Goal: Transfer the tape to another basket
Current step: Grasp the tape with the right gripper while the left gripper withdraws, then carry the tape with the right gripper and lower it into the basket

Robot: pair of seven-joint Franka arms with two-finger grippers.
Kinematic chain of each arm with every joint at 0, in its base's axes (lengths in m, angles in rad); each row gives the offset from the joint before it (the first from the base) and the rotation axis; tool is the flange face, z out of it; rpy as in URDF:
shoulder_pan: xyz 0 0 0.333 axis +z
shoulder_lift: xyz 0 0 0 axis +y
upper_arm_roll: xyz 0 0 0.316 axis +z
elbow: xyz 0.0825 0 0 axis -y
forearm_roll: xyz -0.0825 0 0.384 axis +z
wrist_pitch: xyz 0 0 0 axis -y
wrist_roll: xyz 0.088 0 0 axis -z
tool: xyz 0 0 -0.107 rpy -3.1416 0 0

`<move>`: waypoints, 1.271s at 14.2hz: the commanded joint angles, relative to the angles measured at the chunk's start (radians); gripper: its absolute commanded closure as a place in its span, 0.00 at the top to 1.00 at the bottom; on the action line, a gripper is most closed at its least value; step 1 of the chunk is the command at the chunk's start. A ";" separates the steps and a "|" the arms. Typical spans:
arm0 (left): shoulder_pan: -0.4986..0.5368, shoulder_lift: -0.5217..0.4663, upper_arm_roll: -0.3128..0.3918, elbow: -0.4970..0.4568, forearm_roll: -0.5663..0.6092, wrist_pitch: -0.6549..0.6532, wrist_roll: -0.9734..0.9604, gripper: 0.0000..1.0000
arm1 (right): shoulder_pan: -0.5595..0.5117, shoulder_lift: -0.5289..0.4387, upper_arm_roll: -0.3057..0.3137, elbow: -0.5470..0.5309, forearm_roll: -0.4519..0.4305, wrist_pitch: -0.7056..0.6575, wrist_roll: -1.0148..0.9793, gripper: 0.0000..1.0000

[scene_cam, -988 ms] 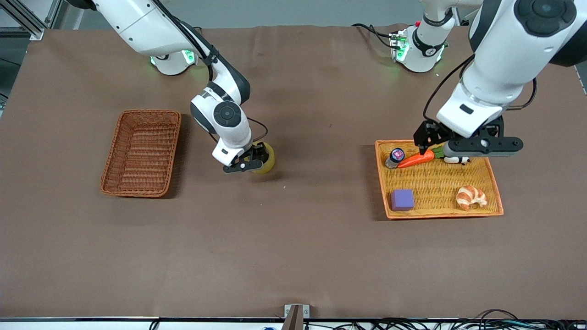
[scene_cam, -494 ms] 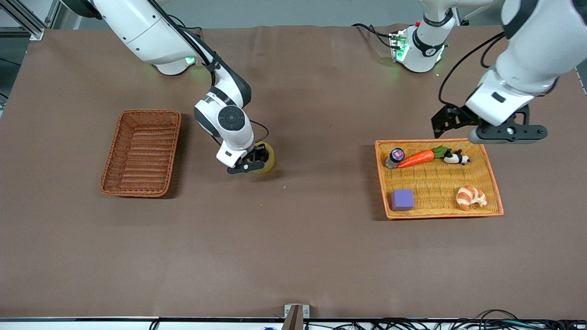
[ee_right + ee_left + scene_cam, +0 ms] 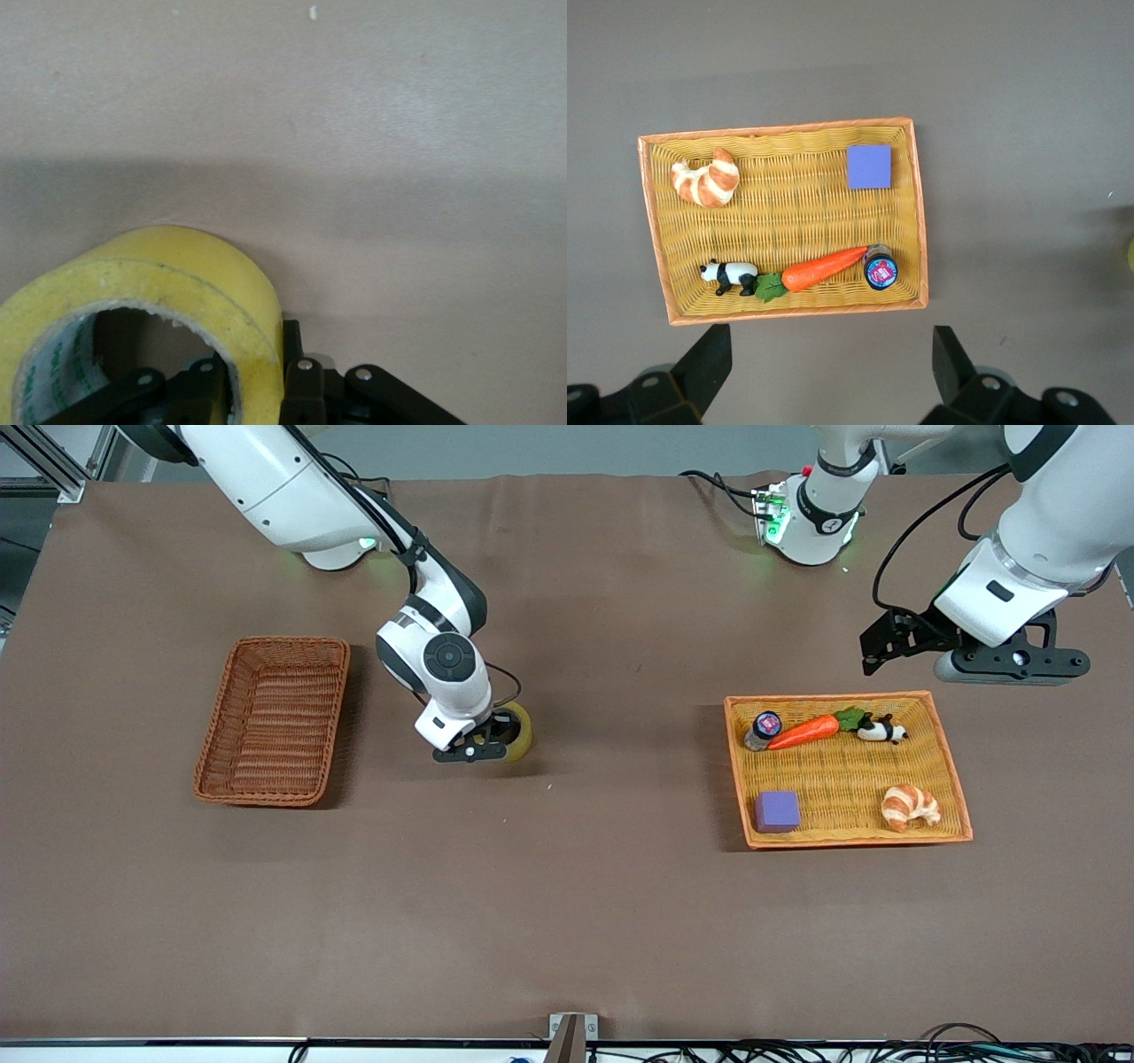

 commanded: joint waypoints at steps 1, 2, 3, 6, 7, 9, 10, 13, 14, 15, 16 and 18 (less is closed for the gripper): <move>0.005 -0.014 0.010 -0.011 0.013 0.011 0.015 1.00 | -0.085 -0.104 0.048 0.018 -0.006 -0.137 0.034 0.00; 0.011 -0.012 0.001 -0.013 0.039 0.017 0.015 1.00 | -0.149 -0.169 0.080 0.014 0.032 -0.197 0.024 0.00; 0.025 -0.014 -0.002 -0.016 0.040 0.017 0.016 1.00 | -0.186 -0.228 0.086 0.015 0.090 -0.258 -0.029 0.00; 0.031 -0.017 -0.010 -0.021 0.037 0.019 0.032 1.00 | -0.206 -0.416 -0.094 0.012 0.271 -0.407 -0.346 0.00; 0.031 -0.017 -0.010 -0.022 0.037 0.019 0.035 1.00 | -0.208 -0.454 -0.154 0.003 0.274 -0.444 -0.443 0.00; 0.030 -0.011 -0.009 -0.016 0.038 0.019 0.035 1.00 | -0.206 -0.525 -0.313 -0.072 0.275 -0.444 -0.657 0.00; 0.030 -0.008 -0.009 -0.015 0.044 0.019 0.036 1.00 | -0.208 -0.545 -0.378 -0.105 0.275 -0.427 -0.748 0.00; 0.036 -0.006 -0.004 -0.013 0.046 0.020 0.036 1.00 | -0.208 -0.597 -0.495 -0.271 0.275 -0.301 -0.879 0.00; 0.034 -0.006 -0.004 -0.010 0.050 0.020 0.035 1.00 | -0.208 -0.609 -0.523 -0.337 0.275 -0.229 -0.907 0.00; 0.036 -0.006 -0.006 -0.008 0.050 0.020 0.035 1.00 | -0.208 -0.614 -0.553 -0.410 0.275 -0.146 -0.942 0.00; 0.034 -0.008 -0.006 -0.010 0.050 0.019 0.033 1.00 | -0.208 -0.614 -0.572 -0.470 0.276 -0.071 -0.956 0.00; 0.034 -0.011 -0.006 -0.010 0.050 0.017 0.027 1.00 | -0.208 -0.599 -0.575 -0.569 0.276 0.081 -0.957 0.01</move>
